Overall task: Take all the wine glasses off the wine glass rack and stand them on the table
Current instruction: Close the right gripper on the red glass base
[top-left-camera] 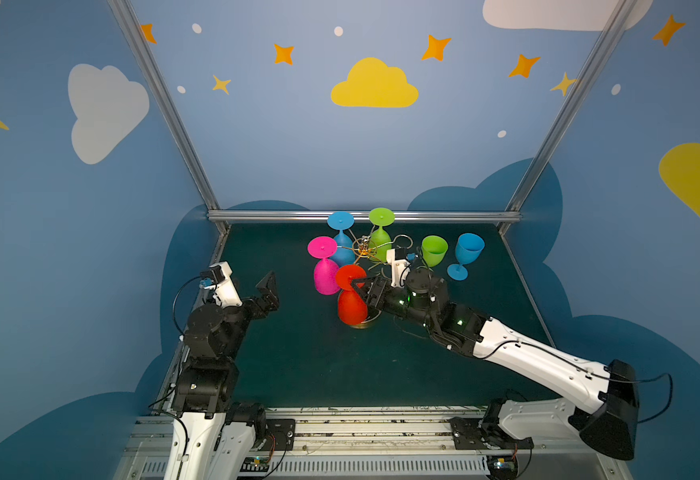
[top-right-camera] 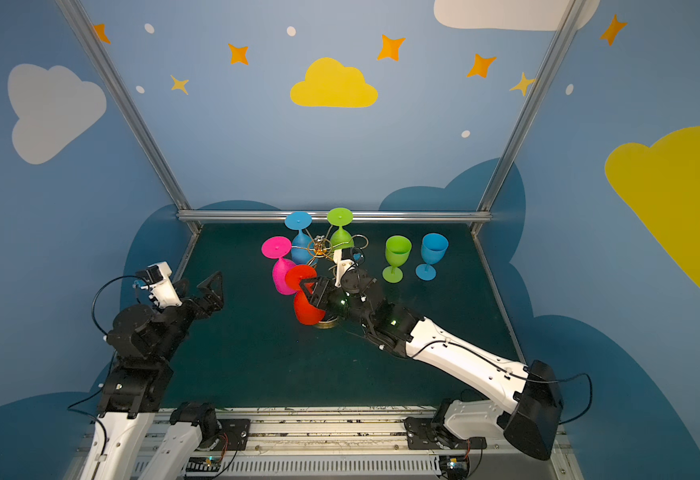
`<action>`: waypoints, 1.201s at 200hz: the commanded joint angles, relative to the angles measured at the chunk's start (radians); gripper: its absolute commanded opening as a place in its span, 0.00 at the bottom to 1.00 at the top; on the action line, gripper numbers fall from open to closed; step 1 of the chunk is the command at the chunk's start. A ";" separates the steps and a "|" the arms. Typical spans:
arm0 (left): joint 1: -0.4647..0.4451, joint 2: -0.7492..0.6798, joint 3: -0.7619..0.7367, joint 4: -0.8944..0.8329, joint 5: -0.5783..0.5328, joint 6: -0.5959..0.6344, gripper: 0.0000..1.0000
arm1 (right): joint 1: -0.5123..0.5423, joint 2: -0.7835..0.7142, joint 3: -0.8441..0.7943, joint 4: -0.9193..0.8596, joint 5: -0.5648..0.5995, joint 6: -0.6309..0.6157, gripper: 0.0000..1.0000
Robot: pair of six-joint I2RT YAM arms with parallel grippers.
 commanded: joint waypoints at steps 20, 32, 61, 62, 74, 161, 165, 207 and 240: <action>0.001 -0.018 -0.012 0.003 -0.010 0.011 1.00 | -0.004 0.028 0.046 0.042 -0.011 0.011 0.28; 0.001 -0.020 -0.014 0.002 -0.008 0.011 1.00 | -0.006 0.029 0.047 0.042 -0.010 0.012 0.24; 0.001 -0.019 -0.015 0.004 -0.004 0.009 1.00 | -0.009 0.027 0.050 0.046 -0.008 0.014 0.19; 0.001 -0.019 -0.015 0.004 -0.003 0.009 1.00 | -0.009 0.026 0.049 0.046 -0.008 0.014 0.19; 0.000 -0.019 -0.015 0.004 -0.003 0.009 1.00 | -0.009 0.025 0.048 0.047 -0.009 0.015 0.17; 0.001 -0.020 -0.018 0.007 0.002 0.005 1.00 | -0.023 -0.005 0.039 0.073 -0.044 0.045 0.04; 0.001 -0.019 -0.019 0.007 0.002 0.005 1.00 | -0.023 -0.007 0.038 0.076 -0.047 0.047 0.03; 0.000 -0.020 -0.019 0.009 0.005 0.001 1.00 | -0.029 -0.017 0.044 0.096 -0.076 0.075 0.00; 0.000 -0.019 -0.021 0.009 0.007 -0.001 1.00 | -0.031 -0.017 0.048 0.118 -0.101 0.098 0.00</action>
